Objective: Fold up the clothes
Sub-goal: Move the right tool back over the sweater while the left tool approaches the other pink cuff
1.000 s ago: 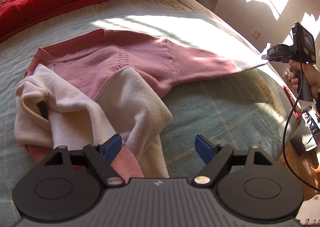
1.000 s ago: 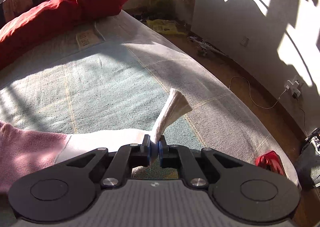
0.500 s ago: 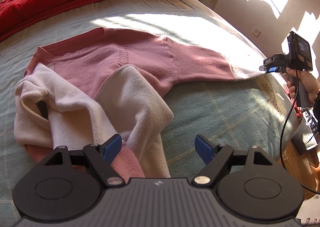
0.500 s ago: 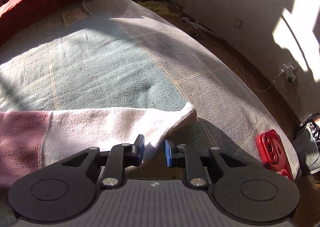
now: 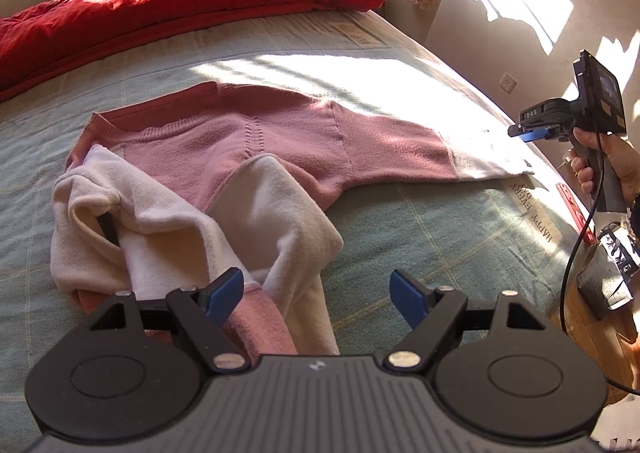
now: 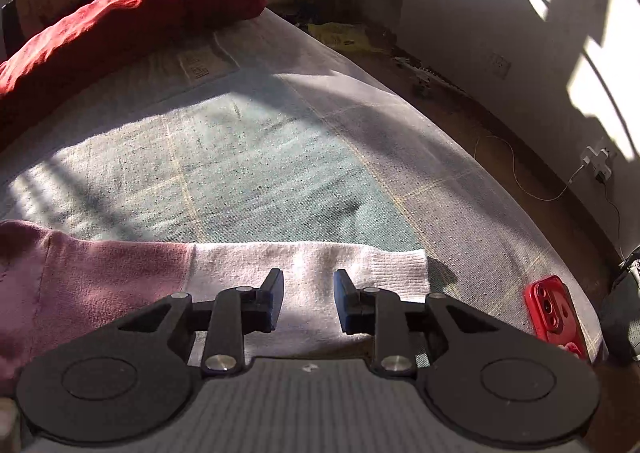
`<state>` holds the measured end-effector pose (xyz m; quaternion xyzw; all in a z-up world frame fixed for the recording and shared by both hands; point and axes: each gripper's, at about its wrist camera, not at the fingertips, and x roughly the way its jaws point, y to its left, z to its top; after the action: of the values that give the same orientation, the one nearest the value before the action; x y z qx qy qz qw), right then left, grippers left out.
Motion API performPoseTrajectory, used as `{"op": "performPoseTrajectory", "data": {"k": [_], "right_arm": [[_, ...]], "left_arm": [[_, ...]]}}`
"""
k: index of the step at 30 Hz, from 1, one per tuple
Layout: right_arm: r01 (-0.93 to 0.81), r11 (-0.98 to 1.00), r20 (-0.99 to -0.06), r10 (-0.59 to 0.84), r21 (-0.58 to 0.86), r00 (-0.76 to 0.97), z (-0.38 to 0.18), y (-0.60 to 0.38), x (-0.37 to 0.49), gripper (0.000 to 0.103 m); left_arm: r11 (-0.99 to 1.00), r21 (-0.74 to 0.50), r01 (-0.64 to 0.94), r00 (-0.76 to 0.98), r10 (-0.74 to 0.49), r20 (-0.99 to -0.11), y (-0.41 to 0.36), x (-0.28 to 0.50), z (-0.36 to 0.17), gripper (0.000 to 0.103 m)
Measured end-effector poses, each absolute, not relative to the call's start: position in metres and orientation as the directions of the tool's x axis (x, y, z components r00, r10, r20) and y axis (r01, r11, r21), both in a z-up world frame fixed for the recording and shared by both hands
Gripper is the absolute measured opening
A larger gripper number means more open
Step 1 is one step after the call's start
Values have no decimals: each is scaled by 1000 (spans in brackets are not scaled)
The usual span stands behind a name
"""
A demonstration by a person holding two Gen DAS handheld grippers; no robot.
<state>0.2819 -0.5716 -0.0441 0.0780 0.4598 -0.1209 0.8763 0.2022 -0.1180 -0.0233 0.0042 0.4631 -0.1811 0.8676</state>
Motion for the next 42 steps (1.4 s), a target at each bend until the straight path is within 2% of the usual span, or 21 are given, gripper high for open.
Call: {"op": "performPoseTrajectory", "data": {"k": [4, 7, 16, 24, 32, 42], "right_arm": [[187, 980, -807, -60, 63, 587, -23, -535, 270, 37], [114, 989, -787, -1, 89, 617, -5, -506, 260, 44], [-95, 973, -723, 219, 209, 655, 35, -410, 228, 47], [-282, 925, -764, 372, 256, 527, 3, -304, 196, 47], [-327, 885, -782, 452, 331, 430, -17, -251, 177, 47], [-361, 882, -807, 440, 304, 394, -24, -233, 171, 50]], "left_arm": [[942, -158, 297, 532, -300, -792, -105, 191, -14, 81], [950, -153, 272, 553, -284, -783, -91, 182, -8, 81], [969, -145, 199, 607, -238, -759, -46, 153, 5, 82], [979, -142, 143, 631, -201, -749, -9, 129, 7, 82], [981, -167, 93, 651, -187, -735, 16, 118, 4, 82], [975, -172, 143, 621, -224, -751, 4, 116, -11, 80]]}}
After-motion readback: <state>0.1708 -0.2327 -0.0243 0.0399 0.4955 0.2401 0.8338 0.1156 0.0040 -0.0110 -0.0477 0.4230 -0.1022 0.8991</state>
